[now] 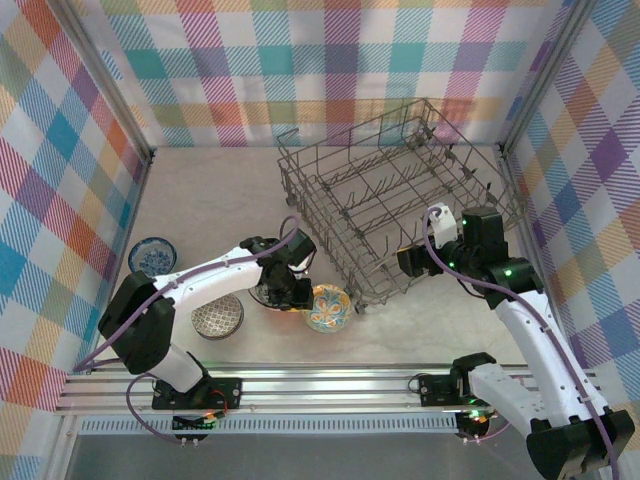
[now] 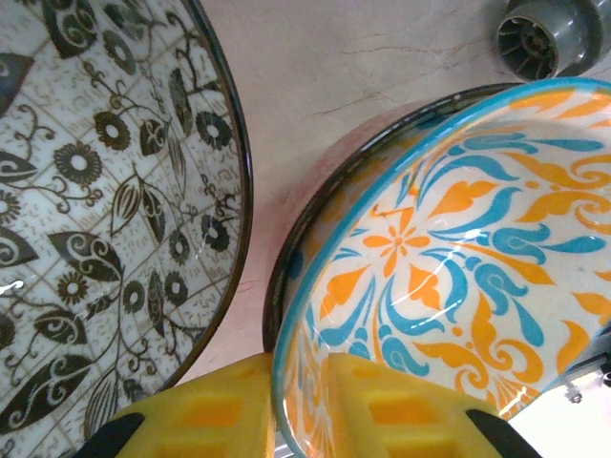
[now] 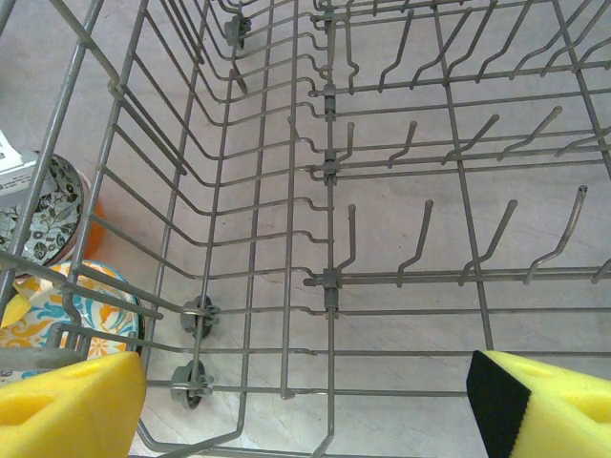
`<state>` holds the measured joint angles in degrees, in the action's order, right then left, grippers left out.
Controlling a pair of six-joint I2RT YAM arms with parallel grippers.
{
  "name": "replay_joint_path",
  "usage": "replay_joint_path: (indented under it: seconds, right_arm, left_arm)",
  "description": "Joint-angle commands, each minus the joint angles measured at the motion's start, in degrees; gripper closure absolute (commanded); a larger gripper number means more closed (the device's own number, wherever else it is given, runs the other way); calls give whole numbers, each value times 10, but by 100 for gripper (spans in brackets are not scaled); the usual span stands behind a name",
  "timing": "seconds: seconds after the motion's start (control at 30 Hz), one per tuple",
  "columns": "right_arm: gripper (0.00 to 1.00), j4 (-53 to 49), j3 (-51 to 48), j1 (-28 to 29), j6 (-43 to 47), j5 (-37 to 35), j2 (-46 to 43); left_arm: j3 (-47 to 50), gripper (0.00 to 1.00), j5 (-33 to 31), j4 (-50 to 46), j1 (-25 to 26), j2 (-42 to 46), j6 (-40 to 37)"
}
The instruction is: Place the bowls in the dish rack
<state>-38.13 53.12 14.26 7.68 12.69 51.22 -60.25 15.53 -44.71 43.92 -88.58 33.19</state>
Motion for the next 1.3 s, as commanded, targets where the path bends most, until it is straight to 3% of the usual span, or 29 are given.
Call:
replay_joint_path:
  seconds: [0.0,0.23,0.67,1.03,1.27]
  right_arm:
    - [12,17,-6,0,-7,12,-3]
    - [12,12,-2,-1,-3,5,-13]
    - [12,-23,27,0,-2,25,-19]
    - [19,-70,79,0,-30,150,12]
    - [27,-85,141,13,-87,234,56]
  left_arm:
    - [-8,85,14,4,-4,-7,3]
    - [-10,99,6,12,-4,12,10]
    - [-14,100,6,23,-4,75,18]
    - [-21,100,-13,-23,-18,146,1]
    - [-44,100,-15,-83,-76,218,-26]
